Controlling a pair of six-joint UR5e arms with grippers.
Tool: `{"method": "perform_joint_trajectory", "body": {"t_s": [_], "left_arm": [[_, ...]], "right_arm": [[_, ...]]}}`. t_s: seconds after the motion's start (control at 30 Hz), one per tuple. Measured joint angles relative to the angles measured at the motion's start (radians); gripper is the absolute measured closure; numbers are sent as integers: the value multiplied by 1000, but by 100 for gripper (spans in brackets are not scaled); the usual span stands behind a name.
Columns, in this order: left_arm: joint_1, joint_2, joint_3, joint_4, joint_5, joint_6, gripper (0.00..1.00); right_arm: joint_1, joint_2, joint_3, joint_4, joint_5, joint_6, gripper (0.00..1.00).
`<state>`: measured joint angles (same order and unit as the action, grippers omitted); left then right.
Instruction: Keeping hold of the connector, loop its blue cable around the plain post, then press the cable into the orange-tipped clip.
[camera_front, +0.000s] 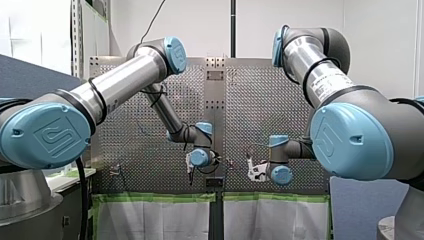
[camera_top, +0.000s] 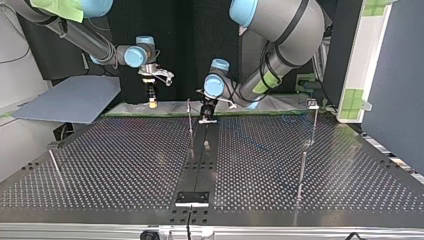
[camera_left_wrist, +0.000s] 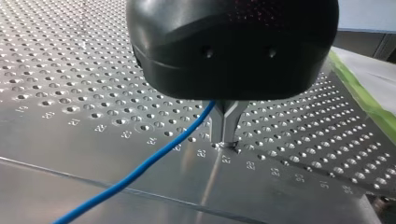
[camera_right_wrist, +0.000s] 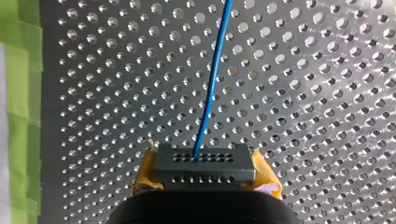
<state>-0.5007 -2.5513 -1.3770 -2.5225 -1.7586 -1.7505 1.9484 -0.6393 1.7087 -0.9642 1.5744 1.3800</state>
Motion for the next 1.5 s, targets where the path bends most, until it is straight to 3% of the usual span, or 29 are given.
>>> {"method": "perform_joint_trajectory", "body": {"t_s": [0.33, 0.63, 0.7, 0.77, 0.8, 0.87, 0.9, 0.97, 1.0, 1.07, 1.23, 1.5], "left_arm": [[6, 0, 15, -6, -1, -14, 100], [9, 0, 19, -8, 0, -29, 100], [9, 0, 19, -9, 2, -29, 95], [9, 0, 20, -10, 2, -24, 67], [9, 0, 20, -12, 2, -22, 67], [9, 0, 20, -22, 1, -14, 44], [10, 0, 20, -29, 0, -9, 44], [10, 0, 20, -39, 1, -3, 27], [11, 0, 20, -42, 1, -1, 27], [12, 0, 20, -47, 5, 6, 13], [13, 0, 20, -80, 8, 39, 0], [7, 9, -10, -157, -27, 115, 0]], "right_arm": [[-9, -1, -46, 32, -4, -4, 100], [-15, 0, -59, 44, -14, -5, 100], [-16, 0, -59, 45, -15, -5, 100], [-17, 0, -59, 47, -15, -5, 100], [-17, 0, -59, 47, -16, -5, 100], [-17, 0, -59, 49, -16, -5, 100], [-17, 0, -59, 49, -17, -5, 100], [-17, 0, -59, 51, -18, -5, 100], [-18, 0, -59, 52, -18, -5, 100], [-18, 0, -59, 53, -19, -5, 100], [-18, 0, -59, 58, -19, -7, 100], [-18, 0, -59, 68, -19, -8, 100]]}}
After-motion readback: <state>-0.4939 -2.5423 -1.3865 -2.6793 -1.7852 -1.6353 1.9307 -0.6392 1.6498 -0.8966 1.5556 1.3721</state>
